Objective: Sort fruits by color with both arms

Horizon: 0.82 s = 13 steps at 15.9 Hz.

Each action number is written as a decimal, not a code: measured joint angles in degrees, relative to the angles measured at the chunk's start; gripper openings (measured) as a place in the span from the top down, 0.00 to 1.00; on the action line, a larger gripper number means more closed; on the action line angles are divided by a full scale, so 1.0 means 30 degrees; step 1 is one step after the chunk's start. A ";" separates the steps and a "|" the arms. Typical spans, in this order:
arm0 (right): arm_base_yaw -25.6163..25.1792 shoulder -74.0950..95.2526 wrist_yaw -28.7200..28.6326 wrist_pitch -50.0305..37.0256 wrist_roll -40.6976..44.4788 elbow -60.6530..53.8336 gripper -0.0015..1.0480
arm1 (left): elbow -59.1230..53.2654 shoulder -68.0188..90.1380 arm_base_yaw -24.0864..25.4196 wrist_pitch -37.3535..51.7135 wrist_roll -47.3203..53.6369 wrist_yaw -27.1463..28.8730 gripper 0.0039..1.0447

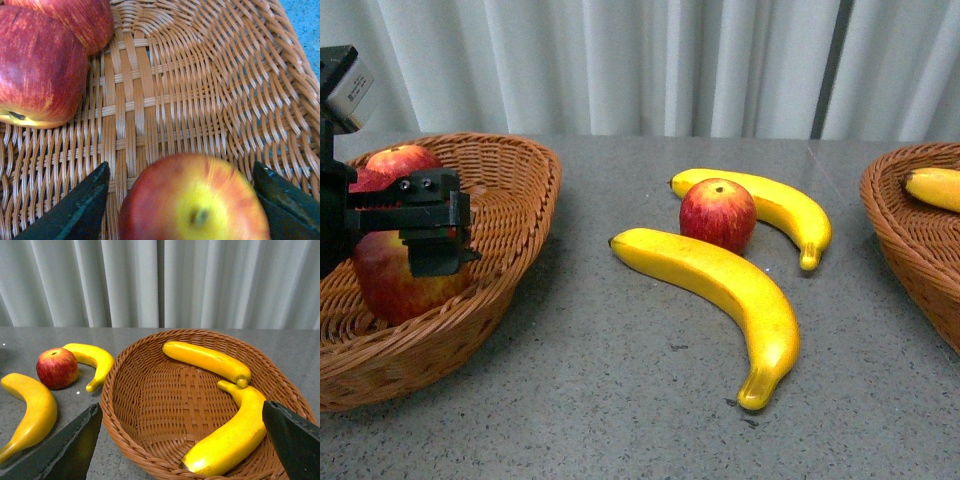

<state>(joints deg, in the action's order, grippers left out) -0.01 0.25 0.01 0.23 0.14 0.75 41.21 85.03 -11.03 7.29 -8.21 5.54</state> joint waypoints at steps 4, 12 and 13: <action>0.0000 0.0000 0.0000 0.0000 0.0000 0.0000 0.06 | 0.0131 -0.3534 -0.1690 -0.0197 0.1377 0.0597 0.06; 0.0000 0.0000 0.0000 0.0000 0.0000 0.0000 0.06 | 0.8990 0.5916 -0.4029 0.0182 0.4845 -0.2601 0.06; 0.0000 0.0000 0.0000 0.0000 0.0000 0.0000 0.06 | 1.0251 0.7140 -0.4648 -0.0022 0.5282 -0.3060 0.06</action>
<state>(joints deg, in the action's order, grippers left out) -0.01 0.25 0.01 0.23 0.14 0.75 71.96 106.45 -24.97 7.22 7.64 -3.64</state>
